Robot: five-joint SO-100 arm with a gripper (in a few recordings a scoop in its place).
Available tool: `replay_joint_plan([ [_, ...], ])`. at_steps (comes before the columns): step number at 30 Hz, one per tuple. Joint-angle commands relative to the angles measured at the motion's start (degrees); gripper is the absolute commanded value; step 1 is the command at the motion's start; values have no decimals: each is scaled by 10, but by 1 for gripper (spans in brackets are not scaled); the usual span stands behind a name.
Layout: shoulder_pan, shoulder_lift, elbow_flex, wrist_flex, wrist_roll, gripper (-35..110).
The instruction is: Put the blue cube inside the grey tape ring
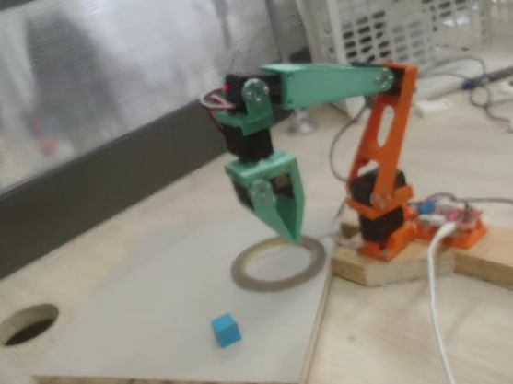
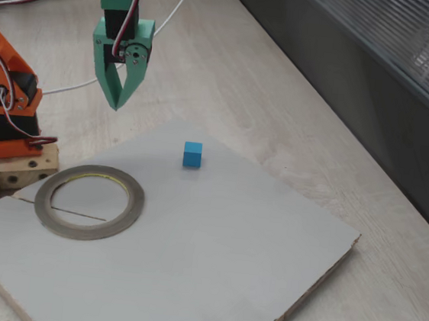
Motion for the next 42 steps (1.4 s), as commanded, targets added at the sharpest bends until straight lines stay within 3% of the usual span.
replay_joint_plan([
  [1,-13,10,-11,-1,8,1],
  [18,-18,7,-20,-11,8,1],
  [24,-13,-69,-21,-164,9,1],
  [29,-12,-96,-28,-217,9,0],
  [37,-12,-207,-172,-203,9,0],
  [42,-12,-218,-192,-136,9,1],
])
